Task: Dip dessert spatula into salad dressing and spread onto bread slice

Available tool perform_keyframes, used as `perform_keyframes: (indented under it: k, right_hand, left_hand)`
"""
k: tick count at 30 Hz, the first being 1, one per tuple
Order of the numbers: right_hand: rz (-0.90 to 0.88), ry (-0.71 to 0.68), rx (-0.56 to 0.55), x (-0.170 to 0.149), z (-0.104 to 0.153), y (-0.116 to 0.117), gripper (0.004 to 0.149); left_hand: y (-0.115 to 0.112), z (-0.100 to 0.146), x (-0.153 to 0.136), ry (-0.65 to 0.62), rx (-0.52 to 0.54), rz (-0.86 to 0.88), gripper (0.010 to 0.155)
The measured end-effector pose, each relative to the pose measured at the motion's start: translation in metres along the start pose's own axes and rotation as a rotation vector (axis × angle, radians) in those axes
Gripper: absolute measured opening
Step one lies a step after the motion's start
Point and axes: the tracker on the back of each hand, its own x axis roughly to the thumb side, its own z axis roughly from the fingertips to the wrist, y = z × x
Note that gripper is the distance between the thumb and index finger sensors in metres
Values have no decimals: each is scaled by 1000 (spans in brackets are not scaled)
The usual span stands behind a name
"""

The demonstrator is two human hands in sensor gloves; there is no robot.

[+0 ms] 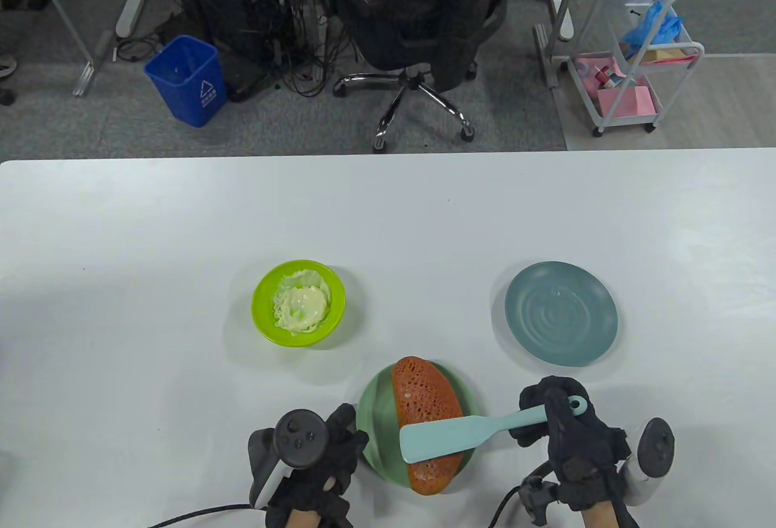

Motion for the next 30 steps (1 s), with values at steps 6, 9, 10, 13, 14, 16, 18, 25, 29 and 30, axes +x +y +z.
perform_keyframes:
  k: [6,9,10,13,14,16,18,25,29,30]
  right_hand:
    - [46,4,-19,3,1,0,41]
    - [82,-2,-41,7,1,-4,42]
    - [86,1,-58,8,2,-6,42]
    - [101,-4,-95,11,2,-13,40]
    - [110,-6,-107,12,2,-15,40]
    - [124,-11,-138,14,2,-20,41]
    - [129,-9,-156,17,3,-25,40]
    - [141,-9,-231,22,5,-40,39]
    - [129,-3,-232,21,5,-42,39]
    - [130,-3,-232,21,5,-42,39]
  left_hand:
    - [0,0,0,-1,-1,1,60]
    - [0,0,0,-1,1,-2,60]
    - [0,0,0,-2,2,-4,61]
    - [0,0,0,-2,4,-6,60]
    - [0,0,0,-2,4,-6,60]
    - [0,0,0,-2,4,-6,60]
    - [-1,0,1,-2,5,-8,60]
    - [-1,1,1,-3,7,-13,60]
    - [-1,1,1,-7,14,-23,60]
    - [-1,1,1,-8,15,-25,60]
